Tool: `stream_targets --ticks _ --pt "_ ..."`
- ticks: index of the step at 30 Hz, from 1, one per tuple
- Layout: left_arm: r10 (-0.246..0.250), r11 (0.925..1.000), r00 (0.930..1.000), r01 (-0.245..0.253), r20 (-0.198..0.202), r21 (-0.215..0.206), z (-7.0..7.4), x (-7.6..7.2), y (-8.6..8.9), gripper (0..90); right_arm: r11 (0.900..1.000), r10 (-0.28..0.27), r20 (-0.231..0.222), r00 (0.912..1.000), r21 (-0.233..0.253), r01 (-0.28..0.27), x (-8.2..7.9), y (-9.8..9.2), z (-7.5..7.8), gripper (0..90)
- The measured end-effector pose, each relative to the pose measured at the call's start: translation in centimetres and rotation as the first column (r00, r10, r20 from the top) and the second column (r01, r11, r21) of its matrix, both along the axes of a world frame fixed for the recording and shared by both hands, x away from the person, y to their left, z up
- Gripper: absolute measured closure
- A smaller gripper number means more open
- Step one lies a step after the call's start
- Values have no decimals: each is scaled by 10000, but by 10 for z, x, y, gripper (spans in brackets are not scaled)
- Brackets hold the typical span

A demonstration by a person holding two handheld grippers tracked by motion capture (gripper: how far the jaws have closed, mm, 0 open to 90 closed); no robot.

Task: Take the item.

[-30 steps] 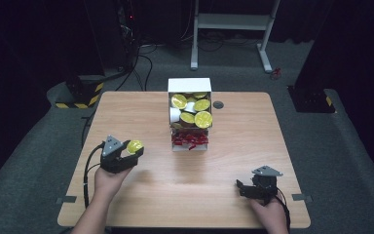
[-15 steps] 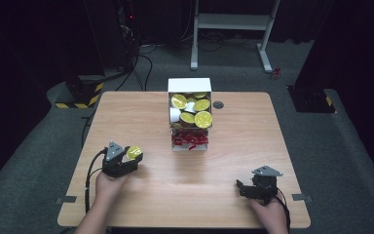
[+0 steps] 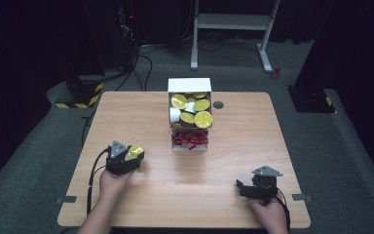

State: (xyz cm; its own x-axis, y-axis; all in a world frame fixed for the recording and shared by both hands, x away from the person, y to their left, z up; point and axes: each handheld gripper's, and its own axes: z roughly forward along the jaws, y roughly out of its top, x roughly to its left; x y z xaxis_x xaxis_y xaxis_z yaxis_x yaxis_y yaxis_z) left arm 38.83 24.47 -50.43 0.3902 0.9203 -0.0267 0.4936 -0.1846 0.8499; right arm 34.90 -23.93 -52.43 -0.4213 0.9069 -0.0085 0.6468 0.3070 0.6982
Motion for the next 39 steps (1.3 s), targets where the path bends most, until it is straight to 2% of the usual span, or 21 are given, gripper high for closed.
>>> stream_targets --ticks 5,11,14,17,19,20,22,23,24,26,28,29,31,33,39 --pt "96 9998 9999 -95 -66 174 -4 9 -2 382 10000 -1 0 10000 2 1 0 0 0 102" --pt "259 9996 9996 -260 -96 -131 -6 16 -6 382 10000 -2 -2 10000 1 2 0 0 0 102" --pt "244 9996 9995 -241 -208 148 -7 21 -9 382 10000 -1 0 10000 -1 1 0 0 0 102" --pt "239 9996 9996 -236 -171 170 -5 27 -13 382 10000 -4 -2 10000 4 4 0 0 0 102" --pt "287 9996 9996 -287 -52 26 -4 31 -14 382 10000 1 -3 10000 0 -1 0 0 0 102" --pt "279 9996 9993 -277 -231 90 -2 34 -15 382 10000 -1 0 10000 2 1 0 0 0 102" --pt "203 9995 9996 -198 -218 244 0 39 -18 382 10000 -1 -1 10000 2 1 0 0 0 102" --pt "259 9997 9996 -259 -93 51 0 40 -18 382 10000 -1 1 10000 2 1 0 0 0 102" --pt "278 9995 9993 -281 -232 -139 1 43 -17 382 10000 0 -2 10000 1 0 0 0 0 102" --pt "176 9998 9985 -175 -520 33 1 48 -19 382 10000 -1 0 10000 0 1 0 0 0 102" --pt "75 9989 9990 -54 -439 468 1 51 -24 382 10000 -1 3 10000 -2 1 0 0 0 103" --pt "104 9992 9994 -91 -337 387 0 52 -24 382 10000 -2 -1 10000 14 2 0 0 0 106" --pt "223 9995 9988 -213 -445 214 -2 54 -23 382 10000 24 25 10000 -8 -24 0 0 0 107" --pt "272 9989 9986 -254 -459 393 -6 56 -25 382 10000 25 24 10000 -7 -25 0 0 0 108" --pt "349 9984 9983 -328 -458 464 -10 58 -26 381 10000 32 35 10000 -10 -32 -1 0 0 109"
